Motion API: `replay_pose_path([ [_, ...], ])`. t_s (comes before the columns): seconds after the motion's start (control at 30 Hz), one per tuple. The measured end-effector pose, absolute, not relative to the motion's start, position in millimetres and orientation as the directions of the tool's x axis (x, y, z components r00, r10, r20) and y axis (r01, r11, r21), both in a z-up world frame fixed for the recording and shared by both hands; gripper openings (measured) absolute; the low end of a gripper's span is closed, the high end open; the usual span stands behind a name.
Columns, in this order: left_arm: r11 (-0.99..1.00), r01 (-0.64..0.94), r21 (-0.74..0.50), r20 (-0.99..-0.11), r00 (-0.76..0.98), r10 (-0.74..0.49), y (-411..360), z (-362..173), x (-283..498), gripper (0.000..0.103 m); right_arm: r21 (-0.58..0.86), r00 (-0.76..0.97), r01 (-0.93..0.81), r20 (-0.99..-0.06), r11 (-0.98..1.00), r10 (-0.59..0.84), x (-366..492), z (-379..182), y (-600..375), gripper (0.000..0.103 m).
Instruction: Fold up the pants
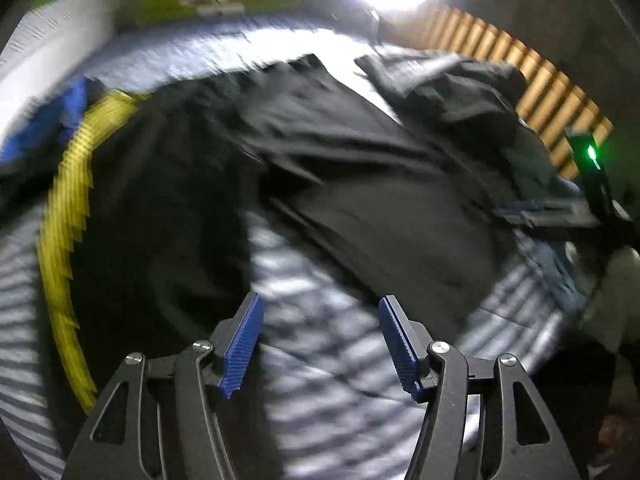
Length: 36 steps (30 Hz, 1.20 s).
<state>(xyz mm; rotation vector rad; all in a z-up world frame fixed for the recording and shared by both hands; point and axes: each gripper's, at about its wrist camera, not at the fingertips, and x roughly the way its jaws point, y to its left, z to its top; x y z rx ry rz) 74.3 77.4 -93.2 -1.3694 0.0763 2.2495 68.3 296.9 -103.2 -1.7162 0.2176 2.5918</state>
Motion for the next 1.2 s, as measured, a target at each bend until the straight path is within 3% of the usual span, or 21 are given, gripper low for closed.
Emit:
replay_pose_path([
  [0.17,-0.858,-0.422,-0.293,-0.876,-0.241,0.418,123,-130,83,0.068,0.142,-0.385,-0.099,-0.918,-0.985,-0.093,68,-109,304,0.04],
  [0.27,-0.869,-0.408,-0.28,-0.869,-0.277,0.411,140,-132,88,0.066,0.176,-0.372,-0.112,-0.92,-0.978,-0.123,66,-118,308,0.04],
  [0.3,-0.869,-0.402,-0.287,-0.865,-0.28,0.416,143,-131,91,0.048,0.186,-0.375,-0.113,-0.918,-0.976,-0.131,66,-119,308,0.039],
  [0.33,-0.879,-0.391,-0.275,-0.87,-0.289,0.4,146,-132,93,0.024,0.193,-0.384,-0.111,-0.913,-0.975,-0.137,67,-119,309,0.032],
  [0.37,-0.884,-0.386,-0.262,-0.874,-0.293,0.387,148,-132,93,0.019,0.209,-0.387,-0.103,-0.909,-0.973,-0.154,67,-119,308,0.024],
  [0.4,-0.886,-0.381,-0.262,-0.875,-0.294,0.385,150,-134,90,0.014,0.242,-0.379,-0.097,-0.906,-0.966,-0.189,66,-120,309,0.008],
  [0.43,-0.886,-0.372,-0.277,-0.873,-0.288,0.394,148,-132,91,0.005,0.265,-0.372,-0.096,-0.904,-0.959,-0.212,67,-121,309,0.003],
  [0.63,-0.879,-0.385,-0.281,-0.852,-0.321,0.413,129,-101,102,0.003,0.398,-0.406,-0.075,-0.85,-0.914,-0.337,87,-91,315,0.002],
  [0.77,-0.874,-0.424,-0.238,-0.87,-0.307,0.386,133,-99,114,0.004,0.396,-0.4,-0.077,-0.853,-0.915,-0.335,101,-84,314,0.002],
  [0.87,-0.871,-0.457,-0.181,-0.903,-0.273,0.331,138,-113,117,0.012,0.314,-0.358,-0.066,-0.893,-0.947,-0.271,98,-98,302,0.002],
  [0.97,-0.888,-0.444,-0.122,-0.908,-0.312,0.28,131,-109,121,0.035,0.275,-0.358,-0.084,-0.905,-0.958,-0.229,95,-107,302,0.01],
  [1.03,-0.885,-0.455,-0.096,-0.891,-0.357,0.28,132,-96,124,0.052,0.346,-0.396,-0.123,-0.876,-0.93,-0.274,97,-105,317,0.024],
  [1.13,-0.861,-0.503,-0.074,-0.865,-0.397,0.307,153,-78,127,0.07,0.462,-0.523,-0.194,-0.795,-0.866,-0.307,102,-95,346,0.026],
  [1.2,-0.833,-0.548,-0.072,-0.858,-0.393,0.332,176,-73,128,0.076,0.529,-0.592,-0.22,-0.74,-0.82,-0.319,104,-93,360,0.026],
])
